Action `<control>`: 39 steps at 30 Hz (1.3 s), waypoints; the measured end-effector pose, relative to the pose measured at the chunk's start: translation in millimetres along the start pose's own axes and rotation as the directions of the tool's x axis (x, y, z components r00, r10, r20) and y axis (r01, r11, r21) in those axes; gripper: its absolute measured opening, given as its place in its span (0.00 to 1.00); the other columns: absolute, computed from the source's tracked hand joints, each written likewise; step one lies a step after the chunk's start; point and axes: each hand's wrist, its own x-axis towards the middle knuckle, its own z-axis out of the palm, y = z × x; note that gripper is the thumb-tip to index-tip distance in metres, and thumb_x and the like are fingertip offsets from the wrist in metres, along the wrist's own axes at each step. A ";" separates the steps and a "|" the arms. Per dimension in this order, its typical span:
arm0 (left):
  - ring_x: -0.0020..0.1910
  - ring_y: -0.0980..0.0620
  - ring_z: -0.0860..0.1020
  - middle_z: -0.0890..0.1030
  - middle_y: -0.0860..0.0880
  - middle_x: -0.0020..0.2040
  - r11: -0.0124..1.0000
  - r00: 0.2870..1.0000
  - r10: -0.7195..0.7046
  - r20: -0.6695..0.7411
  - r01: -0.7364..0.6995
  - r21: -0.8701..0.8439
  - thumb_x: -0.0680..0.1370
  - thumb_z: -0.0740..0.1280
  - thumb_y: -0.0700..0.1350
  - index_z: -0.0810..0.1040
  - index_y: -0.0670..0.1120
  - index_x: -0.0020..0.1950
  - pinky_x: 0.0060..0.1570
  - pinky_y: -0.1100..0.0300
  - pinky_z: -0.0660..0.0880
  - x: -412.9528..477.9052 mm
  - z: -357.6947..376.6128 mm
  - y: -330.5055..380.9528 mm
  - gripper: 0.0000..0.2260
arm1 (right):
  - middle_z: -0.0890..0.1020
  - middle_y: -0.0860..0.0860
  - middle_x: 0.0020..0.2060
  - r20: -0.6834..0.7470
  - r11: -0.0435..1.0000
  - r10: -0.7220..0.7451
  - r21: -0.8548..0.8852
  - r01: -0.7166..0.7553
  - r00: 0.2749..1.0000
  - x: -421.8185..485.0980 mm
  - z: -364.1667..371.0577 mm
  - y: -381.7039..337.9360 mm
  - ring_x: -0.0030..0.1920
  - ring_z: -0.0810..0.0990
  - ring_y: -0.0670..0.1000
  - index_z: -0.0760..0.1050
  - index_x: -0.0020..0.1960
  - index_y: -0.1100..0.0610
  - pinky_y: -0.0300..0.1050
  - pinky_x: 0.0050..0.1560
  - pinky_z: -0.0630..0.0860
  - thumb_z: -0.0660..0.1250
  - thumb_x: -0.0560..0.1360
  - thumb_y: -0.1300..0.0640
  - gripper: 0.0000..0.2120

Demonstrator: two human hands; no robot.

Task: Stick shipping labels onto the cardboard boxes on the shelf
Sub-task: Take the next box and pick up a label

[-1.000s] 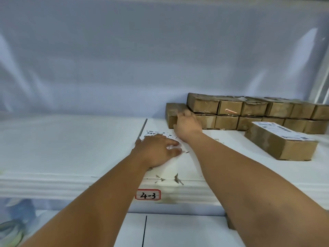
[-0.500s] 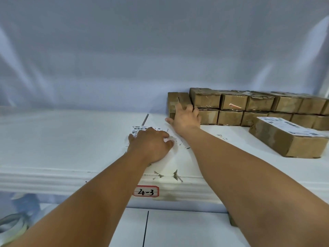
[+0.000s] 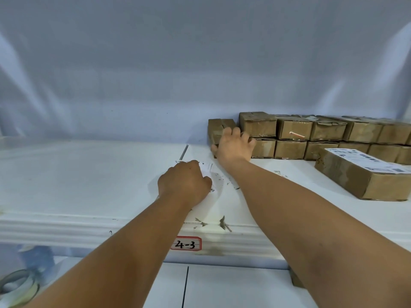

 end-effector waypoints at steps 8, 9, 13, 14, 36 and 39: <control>0.37 0.46 0.72 0.72 0.50 0.35 1.000 0.998 -0.001 -0.057 0.001 -0.001 0.76 0.56 0.51 0.73 0.45 0.41 0.36 0.60 0.67 -2.5 -2.6 4.9 0.12 | 0.69 0.55 0.63 0.013 0.984 0.009 0.176 -0.011 1.000 0.6 0.0 3.0 0.65 0.66 0.58 0.65 0.65 0.58 0.55 0.56 0.70 0.65 0.74 0.44 0.26; 0.37 0.46 0.71 0.71 0.49 0.35 1.000 0.997 0.001 -0.072 -0.001 0.000 0.76 0.56 0.50 0.72 0.45 0.41 0.37 0.59 0.67 -2.0 -3.0 5.7 0.11 | 0.70 0.55 0.62 -0.004 0.981 0.006 0.193 -0.005 1.000 -0.2 -1.1 2.2 0.64 0.66 0.58 0.65 0.64 0.57 0.55 0.57 0.69 0.65 0.73 0.43 0.25; 0.40 0.44 0.71 0.76 0.45 0.44 1.000 0.986 0.004 -0.165 0.000 0.026 0.79 0.56 0.44 0.69 0.45 0.42 0.39 0.59 0.66 1.4 -1.8 4.0 0.07 | 0.71 0.54 0.58 -0.091 0.990 -0.042 0.134 0.054 0.995 -9.1 -11.0 3.0 0.62 0.66 0.56 0.69 0.62 0.52 0.54 0.59 0.64 0.62 0.71 0.40 0.24; 0.42 0.43 0.73 0.77 0.44 0.48 0.998 0.983 0.020 -0.180 -0.008 0.067 0.79 0.56 0.43 0.71 0.45 0.45 0.40 0.58 0.66 2.4 -1.0 2.7 0.07 | 0.70 0.53 0.58 -0.071 0.988 -0.041 0.142 0.051 0.997 -12.3 -14.2 4.1 0.63 0.65 0.56 0.69 0.62 0.50 0.54 0.59 0.63 0.62 0.71 0.39 0.24; 0.42 0.37 0.77 0.81 0.37 0.46 0.951 0.838 0.192 -0.510 -0.288 -0.115 0.75 0.59 0.30 0.77 0.42 0.63 0.38 0.57 0.64 -21.0 -15.3 14.5 0.19 | 0.73 0.45 0.62 0.089 0.975 -0.090 0.212 0.069 0.992 -110.9 -125.7 95.6 0.66 0.64 0.49 0.76 0.62 0.45 0.46 0.55 0.67 0.66 0.69 0.36 0.24; 0.46 0.38 0.79 0.82 0.37 0.49 0.883 0.791 0.298 -0.534 -0.441 -0.160 0.74 0.59 0.28 0.76 0.41 0.64 0.41 0.57 0.68 -28.3 -19.9 42.2 0.21 | 0.74 0.46 0.62 0.164 0.966 -0.183 0.212 0.146 0.969 -116.5 -128.4 105.4 0.65 0.64 0.50 0.75 0.63 0.45 0.46 0.58 0.66 0.65 0.69 0.32 0.27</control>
